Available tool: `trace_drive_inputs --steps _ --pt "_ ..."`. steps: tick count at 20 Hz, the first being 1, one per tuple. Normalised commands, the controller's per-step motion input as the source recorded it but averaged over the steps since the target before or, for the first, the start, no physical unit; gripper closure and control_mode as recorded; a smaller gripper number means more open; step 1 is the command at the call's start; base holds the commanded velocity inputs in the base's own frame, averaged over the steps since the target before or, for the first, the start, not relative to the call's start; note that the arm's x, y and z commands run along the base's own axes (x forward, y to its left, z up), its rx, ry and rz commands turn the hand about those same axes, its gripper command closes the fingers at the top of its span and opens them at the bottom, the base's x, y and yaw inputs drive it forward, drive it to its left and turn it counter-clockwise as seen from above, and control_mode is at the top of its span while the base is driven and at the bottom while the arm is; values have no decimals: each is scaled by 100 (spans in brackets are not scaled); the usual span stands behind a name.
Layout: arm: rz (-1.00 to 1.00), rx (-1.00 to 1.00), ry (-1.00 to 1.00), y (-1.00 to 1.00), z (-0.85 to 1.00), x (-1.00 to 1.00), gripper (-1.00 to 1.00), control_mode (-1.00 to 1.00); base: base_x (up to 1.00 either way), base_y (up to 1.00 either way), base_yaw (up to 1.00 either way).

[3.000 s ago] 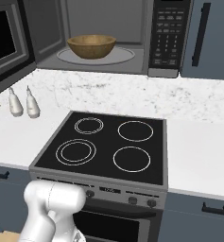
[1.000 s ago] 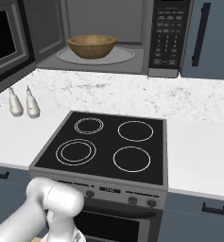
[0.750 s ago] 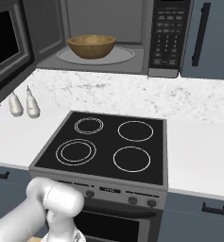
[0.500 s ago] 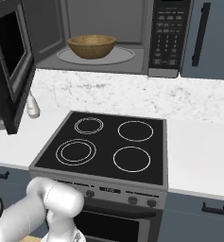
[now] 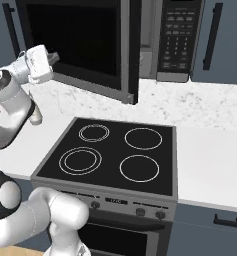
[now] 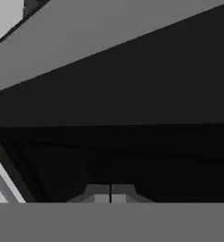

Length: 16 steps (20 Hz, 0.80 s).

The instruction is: Open the microwave, place the bowl with waffle inside the microwave, then close the microwave door and turn it on.

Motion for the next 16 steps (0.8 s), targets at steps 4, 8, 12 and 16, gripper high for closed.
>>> trace_drive_inputs --steps 4,8,12,16 --pt "18 12 17 -18 7 35 100 -100 0 0 0" --pt "21 9 23 -4 0 63 100 -100 0 0 0" --pt "41 21 24 -18 0 100 100 -100 0 0 0" --pt "43 29 14 -23 0 100 100 -100 0 0 0"
